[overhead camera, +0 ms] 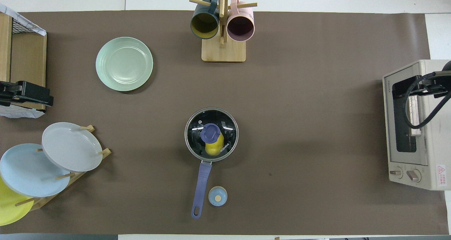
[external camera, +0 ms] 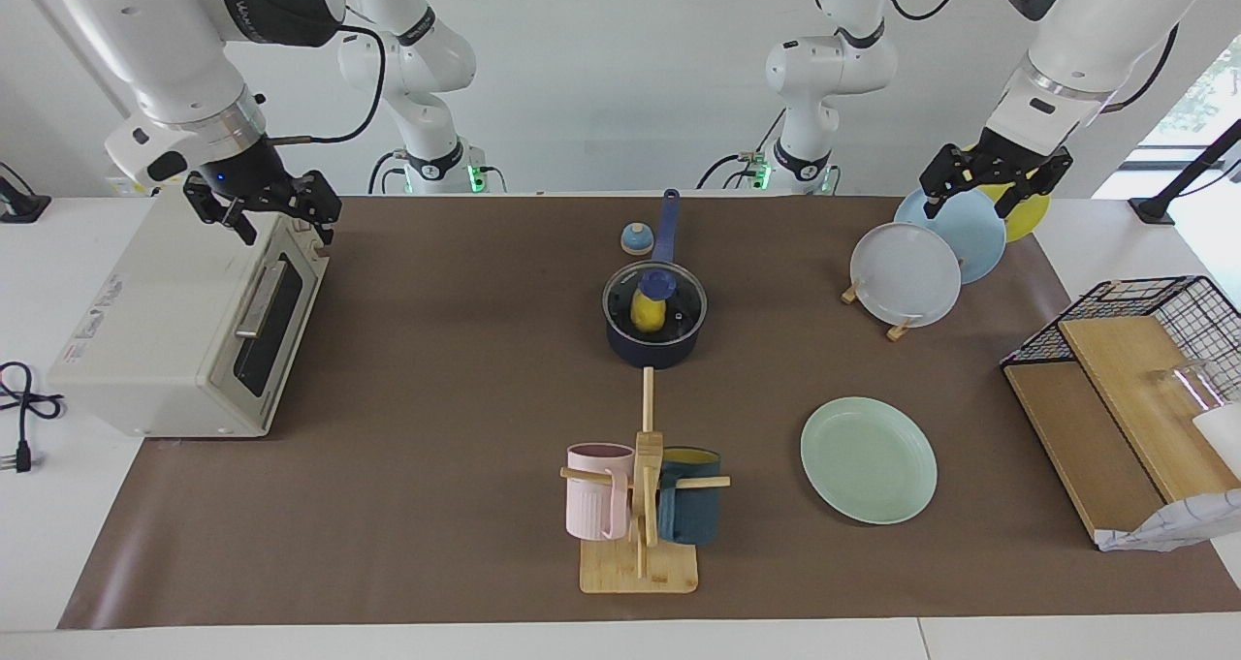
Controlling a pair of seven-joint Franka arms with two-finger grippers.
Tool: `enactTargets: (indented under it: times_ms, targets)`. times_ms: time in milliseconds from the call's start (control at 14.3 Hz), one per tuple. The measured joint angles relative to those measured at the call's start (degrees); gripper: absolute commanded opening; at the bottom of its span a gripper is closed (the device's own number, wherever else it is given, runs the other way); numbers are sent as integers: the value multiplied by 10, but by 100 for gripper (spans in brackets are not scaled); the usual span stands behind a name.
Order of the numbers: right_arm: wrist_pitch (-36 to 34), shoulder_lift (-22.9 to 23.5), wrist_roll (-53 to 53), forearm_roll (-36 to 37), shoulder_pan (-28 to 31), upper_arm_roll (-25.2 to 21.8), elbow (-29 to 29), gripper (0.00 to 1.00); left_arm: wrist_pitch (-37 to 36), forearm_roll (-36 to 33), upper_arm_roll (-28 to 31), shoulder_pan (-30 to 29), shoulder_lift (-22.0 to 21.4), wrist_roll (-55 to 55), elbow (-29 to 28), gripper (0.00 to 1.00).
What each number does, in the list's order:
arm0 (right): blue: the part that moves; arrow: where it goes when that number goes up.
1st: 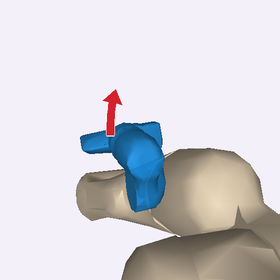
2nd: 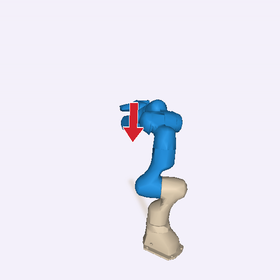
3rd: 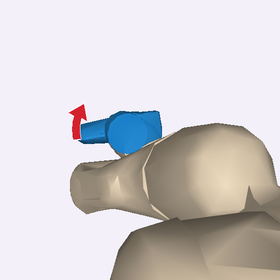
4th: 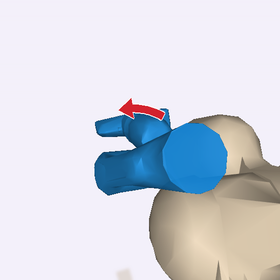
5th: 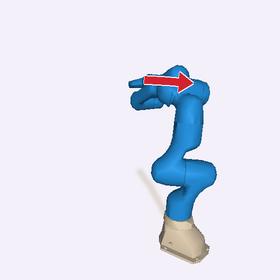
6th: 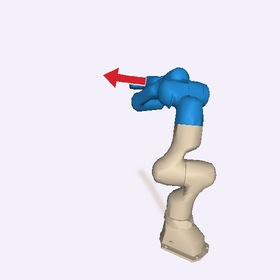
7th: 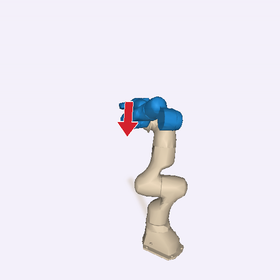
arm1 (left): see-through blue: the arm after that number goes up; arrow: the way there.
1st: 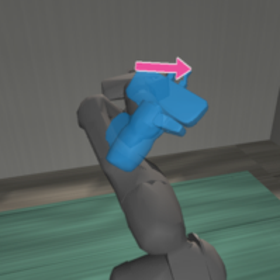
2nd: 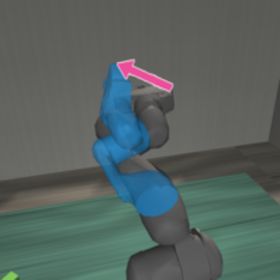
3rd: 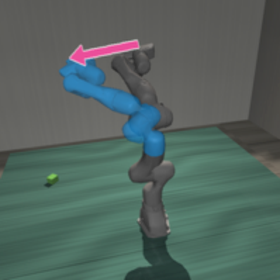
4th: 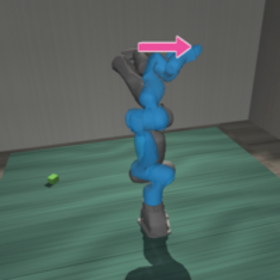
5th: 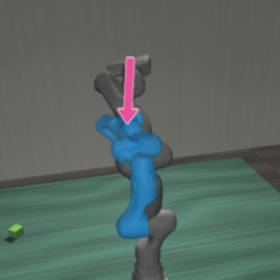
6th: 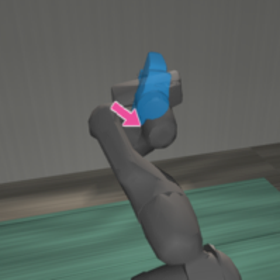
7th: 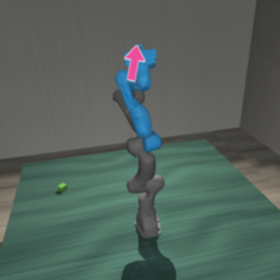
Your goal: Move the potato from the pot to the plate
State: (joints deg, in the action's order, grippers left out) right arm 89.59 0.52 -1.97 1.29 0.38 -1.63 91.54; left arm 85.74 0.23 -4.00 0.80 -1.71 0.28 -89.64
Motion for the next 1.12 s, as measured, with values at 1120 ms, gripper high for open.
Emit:
enactTargets:
  times_ms: [1120]
  targets:
    - [4, 0, -43, -32, 1, -3, 0, 100, 0, 0, 0, 0, 0, 0, 0, 100]
